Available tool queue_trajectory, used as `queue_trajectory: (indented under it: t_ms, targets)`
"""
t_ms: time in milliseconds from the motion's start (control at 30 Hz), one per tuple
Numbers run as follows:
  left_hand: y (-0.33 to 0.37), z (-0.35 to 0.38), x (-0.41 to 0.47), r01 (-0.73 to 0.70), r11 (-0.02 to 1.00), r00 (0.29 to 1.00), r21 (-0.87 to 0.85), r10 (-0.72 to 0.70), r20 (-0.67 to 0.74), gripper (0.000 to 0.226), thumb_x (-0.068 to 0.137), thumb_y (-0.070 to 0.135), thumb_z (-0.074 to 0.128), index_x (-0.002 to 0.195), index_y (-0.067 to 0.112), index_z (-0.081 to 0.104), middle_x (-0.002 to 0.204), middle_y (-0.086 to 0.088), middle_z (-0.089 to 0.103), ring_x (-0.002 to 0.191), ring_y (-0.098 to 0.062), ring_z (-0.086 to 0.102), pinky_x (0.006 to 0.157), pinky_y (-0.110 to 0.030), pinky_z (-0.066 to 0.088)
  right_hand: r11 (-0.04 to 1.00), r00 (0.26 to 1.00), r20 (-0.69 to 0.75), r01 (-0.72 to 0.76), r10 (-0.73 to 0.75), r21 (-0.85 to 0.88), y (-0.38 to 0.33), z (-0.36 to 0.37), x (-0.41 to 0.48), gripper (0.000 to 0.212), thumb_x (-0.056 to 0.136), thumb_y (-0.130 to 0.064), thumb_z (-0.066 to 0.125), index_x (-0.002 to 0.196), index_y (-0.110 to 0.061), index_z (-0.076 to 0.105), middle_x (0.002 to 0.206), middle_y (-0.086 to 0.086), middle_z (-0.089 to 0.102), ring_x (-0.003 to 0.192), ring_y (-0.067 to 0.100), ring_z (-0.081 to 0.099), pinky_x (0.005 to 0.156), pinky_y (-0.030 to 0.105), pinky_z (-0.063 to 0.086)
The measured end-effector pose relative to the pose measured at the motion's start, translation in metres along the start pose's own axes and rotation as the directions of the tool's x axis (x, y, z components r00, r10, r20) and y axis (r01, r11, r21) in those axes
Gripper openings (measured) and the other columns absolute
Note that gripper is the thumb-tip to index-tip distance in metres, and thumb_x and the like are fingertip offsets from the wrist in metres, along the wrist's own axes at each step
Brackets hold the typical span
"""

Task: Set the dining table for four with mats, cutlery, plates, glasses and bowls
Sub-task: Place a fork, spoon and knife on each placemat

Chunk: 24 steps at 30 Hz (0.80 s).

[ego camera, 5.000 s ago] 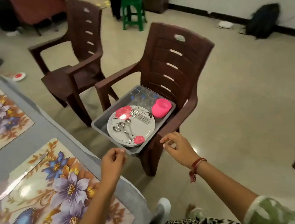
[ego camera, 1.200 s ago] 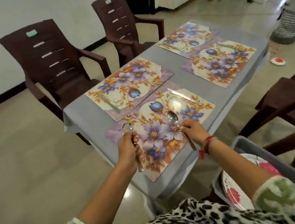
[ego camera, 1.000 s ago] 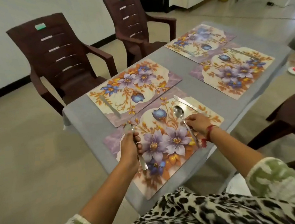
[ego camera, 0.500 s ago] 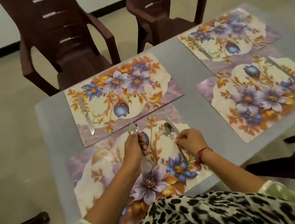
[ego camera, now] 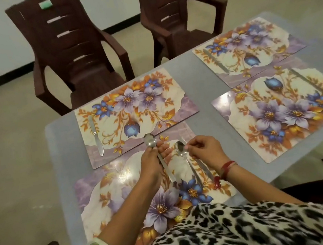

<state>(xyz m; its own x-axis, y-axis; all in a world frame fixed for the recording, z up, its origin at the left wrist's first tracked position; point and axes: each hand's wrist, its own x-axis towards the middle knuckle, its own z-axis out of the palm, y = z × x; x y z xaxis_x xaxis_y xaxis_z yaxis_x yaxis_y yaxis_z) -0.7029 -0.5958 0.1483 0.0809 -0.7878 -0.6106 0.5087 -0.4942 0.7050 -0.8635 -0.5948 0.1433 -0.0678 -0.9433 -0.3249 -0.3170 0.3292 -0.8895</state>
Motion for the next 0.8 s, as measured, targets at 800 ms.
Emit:
queue_trajectory:
  t_ms: [800]
  targets:
    - [-0.107, 0.307, 0.071, -0.074, 0.973, 0.997, 0.217, 0.074, 0.008, 0.011, 0.09, 0.004, 0.058, 0.084, 0.0, 0.066, 0.074, -0.01, 0.071, 0.073, -0.024, 0.068, 0.068, -0.028, 0.057, 0.984, 0.997, 0.046, -0.073, 0.067, 0.164, 0.069, -0.261, 0.128, 0.022, 0.085, -0.005, 0.066, 0.067, -0.015, 0.059, 0.061, -0.003, 0.057, 0.06, 0.008, 0.051, 0.059, 0.022, 0.044]
